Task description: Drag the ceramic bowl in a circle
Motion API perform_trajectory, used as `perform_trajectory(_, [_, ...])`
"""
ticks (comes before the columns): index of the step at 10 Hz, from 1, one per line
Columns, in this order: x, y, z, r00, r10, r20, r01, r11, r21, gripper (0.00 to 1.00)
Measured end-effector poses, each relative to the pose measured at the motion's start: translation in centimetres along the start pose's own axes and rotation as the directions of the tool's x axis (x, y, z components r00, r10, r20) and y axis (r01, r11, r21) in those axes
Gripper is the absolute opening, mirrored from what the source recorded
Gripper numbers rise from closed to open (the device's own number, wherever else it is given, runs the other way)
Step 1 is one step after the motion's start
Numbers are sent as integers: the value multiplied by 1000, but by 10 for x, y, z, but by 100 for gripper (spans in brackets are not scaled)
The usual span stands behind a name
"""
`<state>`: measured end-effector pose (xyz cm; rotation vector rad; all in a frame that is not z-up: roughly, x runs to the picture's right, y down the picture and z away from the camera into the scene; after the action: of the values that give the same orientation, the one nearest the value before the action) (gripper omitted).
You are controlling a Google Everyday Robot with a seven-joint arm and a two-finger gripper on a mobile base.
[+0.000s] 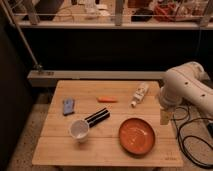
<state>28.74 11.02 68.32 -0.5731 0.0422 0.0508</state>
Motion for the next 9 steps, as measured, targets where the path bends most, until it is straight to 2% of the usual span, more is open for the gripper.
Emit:
perform_trajectory(4, [0, 0, 0, 1000, 0, 0, 0, 1000, 0, 80])
perform_trajectory(7, [5, 22, 10, 998, -57, 0, 57, 998, 1, 80])
perform_trajectory(9, [6, 26, 13, 996, -85, -1, 85, 996, 2, 80])
